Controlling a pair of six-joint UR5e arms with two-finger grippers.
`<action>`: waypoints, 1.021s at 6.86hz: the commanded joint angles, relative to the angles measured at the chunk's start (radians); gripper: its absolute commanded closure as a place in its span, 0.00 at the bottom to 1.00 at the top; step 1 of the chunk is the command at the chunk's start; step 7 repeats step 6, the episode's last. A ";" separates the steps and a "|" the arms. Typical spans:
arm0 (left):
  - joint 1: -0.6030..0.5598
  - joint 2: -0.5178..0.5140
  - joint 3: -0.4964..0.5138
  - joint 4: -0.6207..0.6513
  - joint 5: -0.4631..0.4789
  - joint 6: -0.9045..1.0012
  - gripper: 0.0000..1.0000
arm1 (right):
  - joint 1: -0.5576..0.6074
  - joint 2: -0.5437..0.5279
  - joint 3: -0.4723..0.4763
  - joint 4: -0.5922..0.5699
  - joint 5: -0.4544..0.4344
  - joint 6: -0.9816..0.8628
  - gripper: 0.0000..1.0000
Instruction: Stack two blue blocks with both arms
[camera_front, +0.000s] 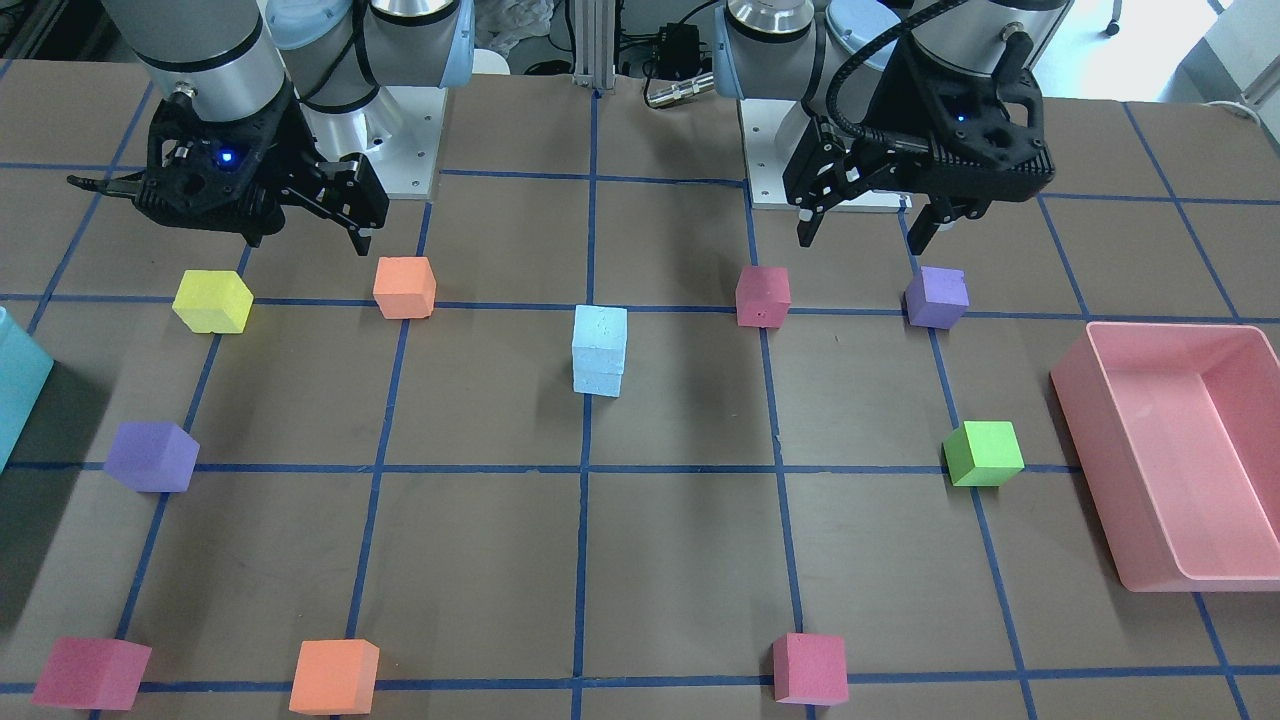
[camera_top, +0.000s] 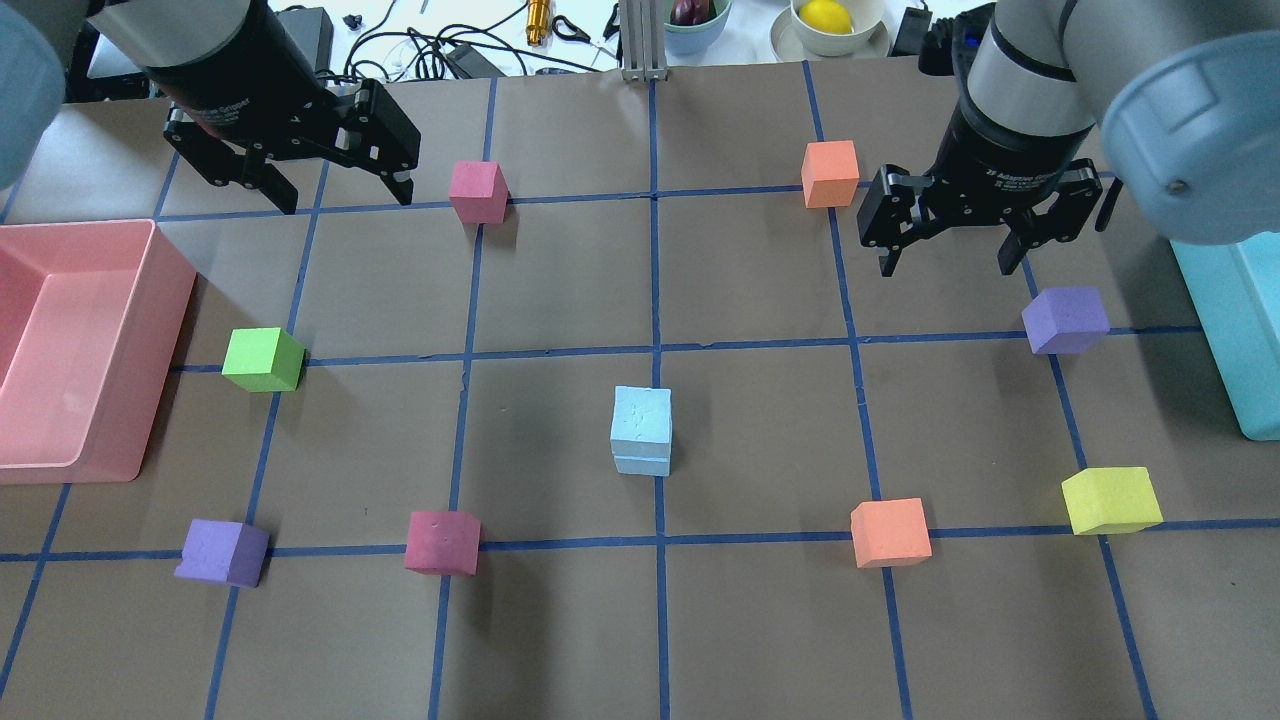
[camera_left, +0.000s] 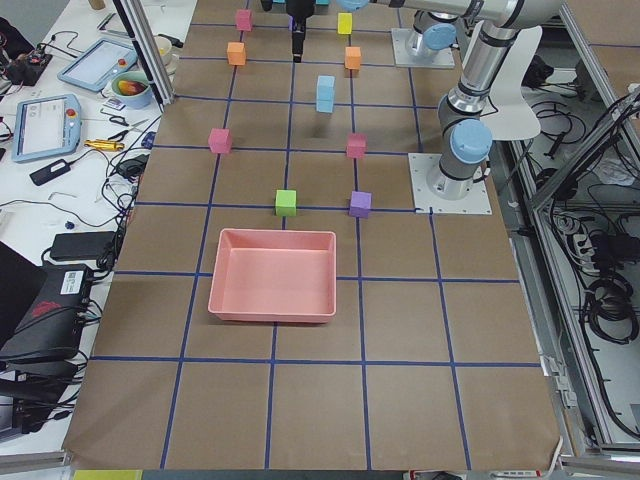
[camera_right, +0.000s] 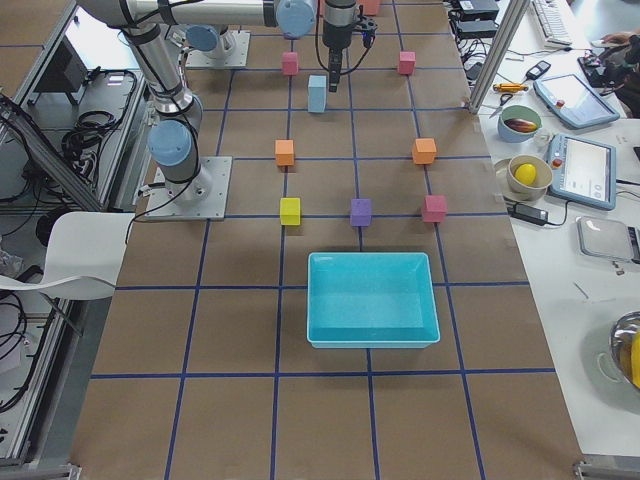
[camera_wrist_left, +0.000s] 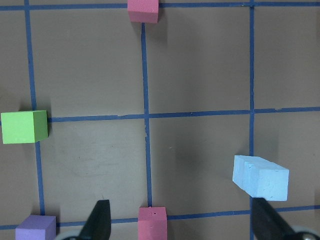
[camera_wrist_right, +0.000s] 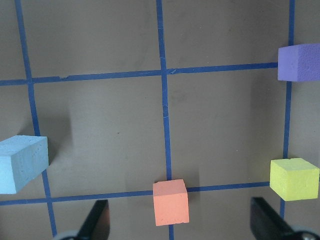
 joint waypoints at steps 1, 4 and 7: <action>-0.001 -0.003 -0.010 0.010 0.004 0.002 0.00 | -0.002 0.000 -0.001 0.000 -0.001 0.000 0.00; -0.001 -0.005 -0.034 0.032 0.030 0.008 0.00 | -0.002 0.000 0.002 -0.002 -0.002 0.002 0.00; -0.001 -0.003 -0.042 0.032 0.039 0.008 0.00 | 0.000 0.000 0.004 -0.002 -0.002 0.000 0.00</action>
